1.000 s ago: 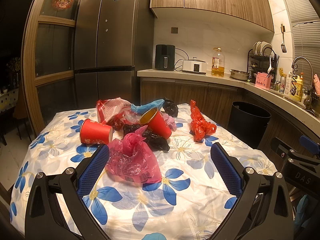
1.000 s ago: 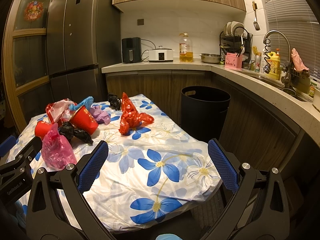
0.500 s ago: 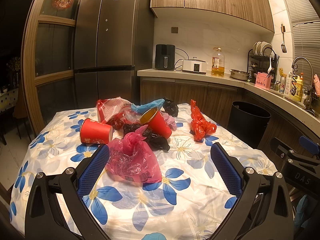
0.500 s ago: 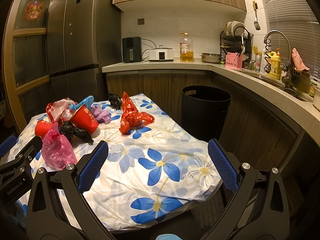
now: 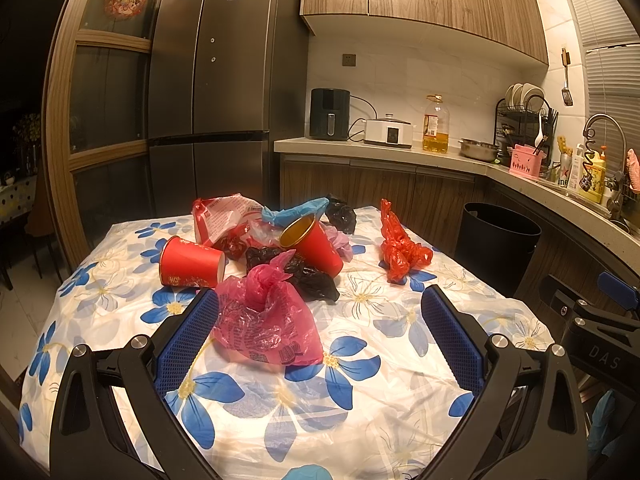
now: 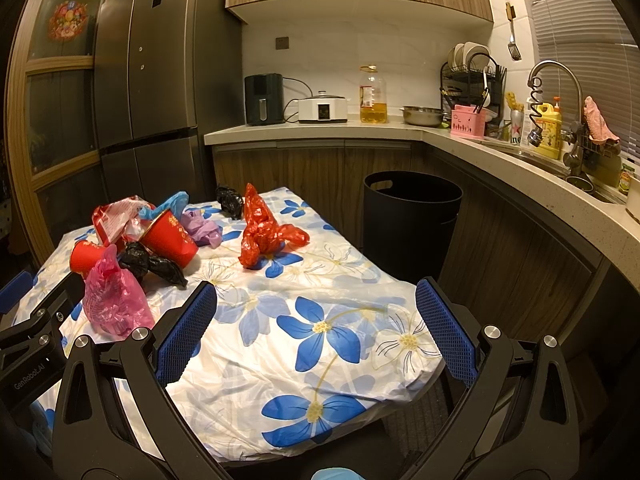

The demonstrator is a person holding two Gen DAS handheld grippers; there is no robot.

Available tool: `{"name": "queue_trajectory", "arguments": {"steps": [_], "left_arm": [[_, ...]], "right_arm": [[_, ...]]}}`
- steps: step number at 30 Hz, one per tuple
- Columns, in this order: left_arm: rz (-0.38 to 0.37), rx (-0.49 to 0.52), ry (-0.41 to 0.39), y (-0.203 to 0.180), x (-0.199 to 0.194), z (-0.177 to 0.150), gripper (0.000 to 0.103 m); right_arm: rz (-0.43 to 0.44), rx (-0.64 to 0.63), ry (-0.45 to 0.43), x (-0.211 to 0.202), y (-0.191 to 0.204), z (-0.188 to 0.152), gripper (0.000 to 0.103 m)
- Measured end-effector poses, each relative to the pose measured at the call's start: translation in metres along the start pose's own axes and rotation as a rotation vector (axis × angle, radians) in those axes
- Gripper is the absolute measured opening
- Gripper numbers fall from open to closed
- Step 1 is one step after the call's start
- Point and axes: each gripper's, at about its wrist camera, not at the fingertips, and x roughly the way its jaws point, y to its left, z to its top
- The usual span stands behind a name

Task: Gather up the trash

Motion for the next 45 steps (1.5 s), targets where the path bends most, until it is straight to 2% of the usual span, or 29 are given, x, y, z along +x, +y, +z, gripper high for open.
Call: {"name": "queue_trajectory", "arguments": {"steps": [22,33,45], "left_arm": [[-0.002,-0.002,0.003,-0.001,0.000,-0.003,0.098],[0.000,-0.037,-0.017,0.013,0.003,-0.014,0.098],[0.050,-0.118,0.006,0.041,0.041,-0.033,0.094]], "right_arm": [[0.002,-0.002,0.010,0.007,0.005,-0.009,0.098],[0.025,0.000,0.033,0.021,0.002,-0.007,0.098],[0.097,-0.018,0.027,0.050,0.004,-0.013,0.098]]}}
